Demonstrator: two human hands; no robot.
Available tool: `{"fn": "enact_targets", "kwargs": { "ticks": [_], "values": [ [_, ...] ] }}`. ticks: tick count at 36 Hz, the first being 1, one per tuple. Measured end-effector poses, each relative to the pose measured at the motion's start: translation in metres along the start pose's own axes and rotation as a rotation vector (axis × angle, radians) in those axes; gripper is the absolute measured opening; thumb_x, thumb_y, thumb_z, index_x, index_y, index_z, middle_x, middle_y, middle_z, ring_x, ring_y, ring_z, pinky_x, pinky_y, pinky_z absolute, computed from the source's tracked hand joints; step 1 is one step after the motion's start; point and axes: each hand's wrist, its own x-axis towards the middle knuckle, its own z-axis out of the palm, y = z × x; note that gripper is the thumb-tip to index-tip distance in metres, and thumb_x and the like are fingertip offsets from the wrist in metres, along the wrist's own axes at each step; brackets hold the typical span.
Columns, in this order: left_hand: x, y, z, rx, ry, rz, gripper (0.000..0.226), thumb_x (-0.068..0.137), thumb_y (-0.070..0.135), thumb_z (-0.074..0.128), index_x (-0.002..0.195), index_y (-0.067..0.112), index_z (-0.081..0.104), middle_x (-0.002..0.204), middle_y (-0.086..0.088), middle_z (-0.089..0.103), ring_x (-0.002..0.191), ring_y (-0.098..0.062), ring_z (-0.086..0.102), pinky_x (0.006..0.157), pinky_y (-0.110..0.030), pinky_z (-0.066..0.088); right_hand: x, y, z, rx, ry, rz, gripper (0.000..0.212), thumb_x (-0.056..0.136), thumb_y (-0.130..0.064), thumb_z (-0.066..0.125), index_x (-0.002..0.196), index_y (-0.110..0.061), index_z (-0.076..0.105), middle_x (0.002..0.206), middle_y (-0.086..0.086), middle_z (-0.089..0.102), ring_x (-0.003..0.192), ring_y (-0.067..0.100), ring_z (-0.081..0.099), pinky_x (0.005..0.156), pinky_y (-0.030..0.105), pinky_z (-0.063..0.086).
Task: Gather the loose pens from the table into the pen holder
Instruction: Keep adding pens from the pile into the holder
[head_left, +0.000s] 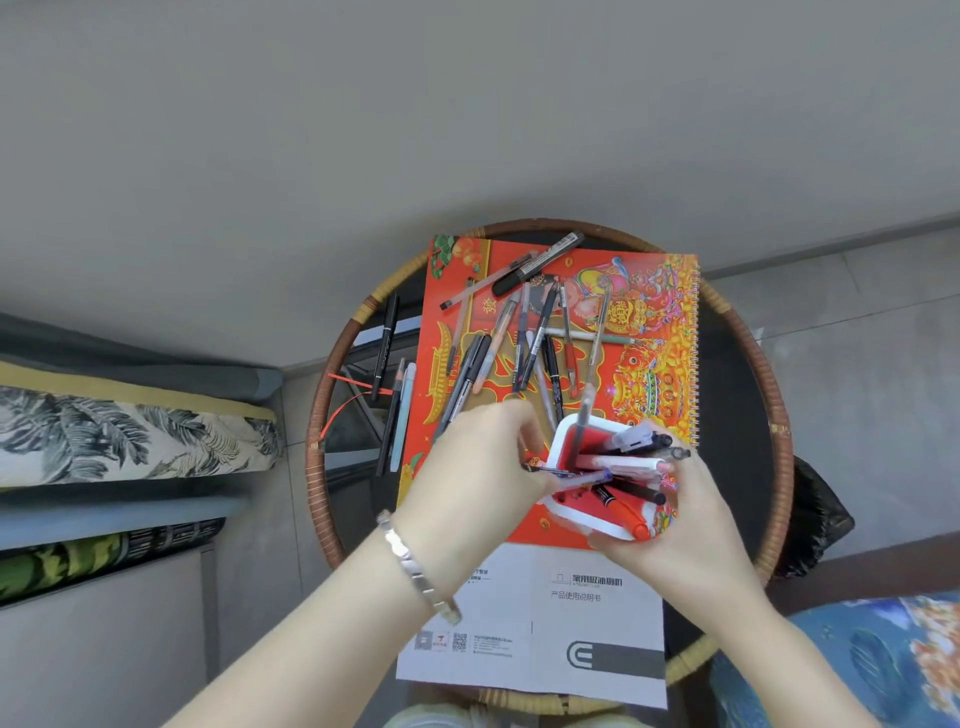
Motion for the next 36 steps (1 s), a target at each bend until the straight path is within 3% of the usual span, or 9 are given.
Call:
{"fn": "enact_targets", "kwargs": {
  "ticks": [4,9,11,15,19,24,28,32,36],
  "values": [
    [0.004,0.002,-0.001,-0.197,-0.014,0.006,0.01,0.074,0.013,0.073,0.077,0.016,0.064,0.074,0.005,0.062,0.046,0.004,0.054,0.037,-0.004,0.034,-0.002,-0.001,0.001,0.042,0.014,0.032,0.073,0.054,-0.017,0.088,0.112,-0.039,0.05,0.113,-0.015,0.055,0.096,-0.012,0.058,0.067,0.006,0.048],
    [0.001,0.001,0.006,-0.504,0.175,0.07,0.007,0.078,0.008,0.069,0.083,0.013,0.069,0.079,-0.002,0.069,0.062,-0.002,0.061,0.057,-0.008,0.046,-0.003,-0.007,0.001,0.075,0.025,0.013,0.066,0.052,-0.012,0.087,0.095,-0.046,0.05,0.105,-0.016,0.057,0.093,0.0,0.062,0.073,0.016,0.051],
    [-0.003,-0.001,0.018,-0.493,0.244,0.129,0.006,0.084,0.014,0.064,0.088,0.017,0.066,0.086,0.001,0.068,0.078,-0.005,0.062,0.07,-0.013,0.049,-0.004,-0.01,0.003,0.058,0.033,-0.003,0.068,0.05,-0.011,0.087,0.092,-0.047,0.049,0.103,-0.018,0.056,0.096,0.002,0.06,0.077,0.022,0.048],
    [-0.012,-0.006,0.037,-0.414,0.327,0.365,0.032,0.094,0.032,0.044,0.126,0.032,0.037,0.107,0.019,0.057,0.093,-0.003,0.061,0.078,-0.011,0.049,-0.005,-0.016,0.006,0.06,0.03,-0.022,0.066,0.049,-0.012,0.088,0.093,-0.046,0.052,0.104,-0.017,0.059,0.096,-0.007,0.057,0.071,0.005,0.044],
    [-0.007,-0.018,0.044,-0.424,0.477,0.563,0.038,0.096,0.026,0.037,0.133,0.031,0.029,0.126,0.006,0.055,0.105,-0.011,0.065,0.085,-0.022,0.054,-0.005,-0.021,0.006,0.099,0.013,-0.013,0.072,0.05,-0.015,0.09,0.102,-0.047,0.053,0.109,-0.015,0.061,0.1,0.002,0.061,0.078,0.019,0.05],
    [0.008,-0.025,0.047,-0.334,0.329,0.461,0.042,0.095,0.022,0.037,0.137,0.021,0.039,0.143,0.015,0.039,0.133,0.008,0.033,0.108,-0.014,0.031,0.004,-0.026,0.008,0.077,0.01,-0.04,0.079,0.05,-0.021,0.087,0.119,-0.033,0.052,0.117,-0.013,0.059,0.105,0.009,0.063,0.086,0.026,0.054],
    [0.023,-0.029,0.044,-0.292,0.269,0.478,0.044,0.095,0.047,0.02,0.138,0.041,0.027,0.145,0.034,0.015,0.142,0.004,0.009,0.119,-0.03,0.011,0.016,-0.032,0.008,0.047,0.002,-0.07,0.076,0.05,-0.017,0.088,0.111,-0.042,0.05,0.114,-0.019,0.058,0.109,0.004,0.057,0.093,0.032,0.049],
    [0.043,-0.036,0.03,-0.647,0.316,0.255,0.035,0.097,0.039,0.031,0.132,0.042,0.035,0.138,0.024,0.04,0.133,0.001,0.036,0.109,-0.015,0.03,0.027,-0.032,0.007,0.09,0.0,-0.035,0.065,0.048,-0.032,0.086,0.097,-0.053,0.049,0.109,-0.013,0.061,0.102,0.004,0.06,0.086,0.034,0.052],
    [0.082,-0.069,0.029,-0.268,0.439,-0.105,0.036,0.091,0.02,0.054,0.126,0.014,0.049,0.128,-0.001,0.052,0.117,-0.014,0.051,0.089,-0.017,0.037,0.034,-0.026,0.006,0.11,0.028,-0.006,0.063,0.043,-0.05,0.083,0.097,-0.049,0.051,0.107,-0.011,0.062,0.1,0.007,0.062,0.079,0.039,0.055]
  ]
}}
